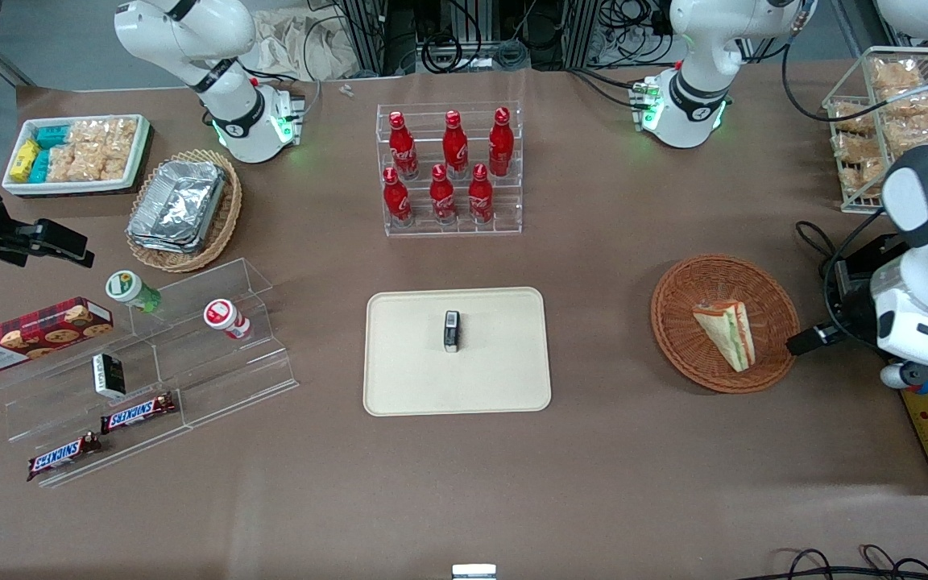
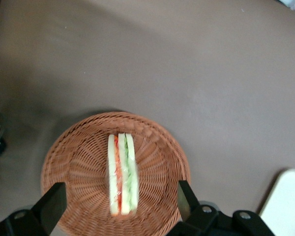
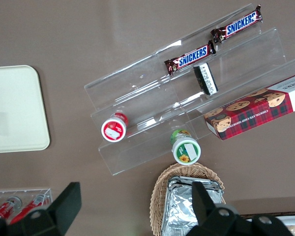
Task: Place sandwich from basket to tray
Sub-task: 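Lower the open left gripper around the wrapped sandwich's upright edge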
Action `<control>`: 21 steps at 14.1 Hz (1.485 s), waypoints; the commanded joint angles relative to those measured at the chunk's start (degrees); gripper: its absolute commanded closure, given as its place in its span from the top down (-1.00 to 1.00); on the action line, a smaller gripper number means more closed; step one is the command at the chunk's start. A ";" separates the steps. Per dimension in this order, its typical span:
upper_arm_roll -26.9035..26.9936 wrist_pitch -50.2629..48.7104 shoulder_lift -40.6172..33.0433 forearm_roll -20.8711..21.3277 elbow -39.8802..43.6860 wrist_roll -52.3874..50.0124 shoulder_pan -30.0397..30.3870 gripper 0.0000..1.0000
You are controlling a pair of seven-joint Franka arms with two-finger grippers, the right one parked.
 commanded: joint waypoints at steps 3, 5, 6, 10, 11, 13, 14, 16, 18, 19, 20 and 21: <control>-0.60 18.01 -5.56 2.92 -20.18 -7.27 -0.47 1.00; -0.77 20.15 -4.34 2.92 -22.04 -7.18 -0.82 1.00; -0.77 20.24 -3.55 2.92 -22.22 -7.18 -1.34 1.00; -0.77 20.51 -2.40 2.92 -23.80 -7.27 -1.97 1.00; -0.77 20.51 -2.14 2.92 -23.81 -7.27 -1.97 1.00; -0.77 20.51 -1.43 2.83 -23.89 -7.35 -2.05 1.00; -0.77 20.51 -0.73 2.83 -24.07 -7.35 -1.97 1.00; -0.77 20.59 0.50 2.74 -23.90 -7.44 -1.97 1.00; -0.77 21.91 1.90 2.74 -23.90 -7.44 -1.97 1.00; -0.77 22.87 2.78 2.74 -23.90 -7.44 -1.97 1.00; -0.77 24.27 3.48 2.74 -23.98 -7.44 -1.97 0.99; -0.77 24.72 4.01 2.48 -23.90 -7.79 -1.97 0.72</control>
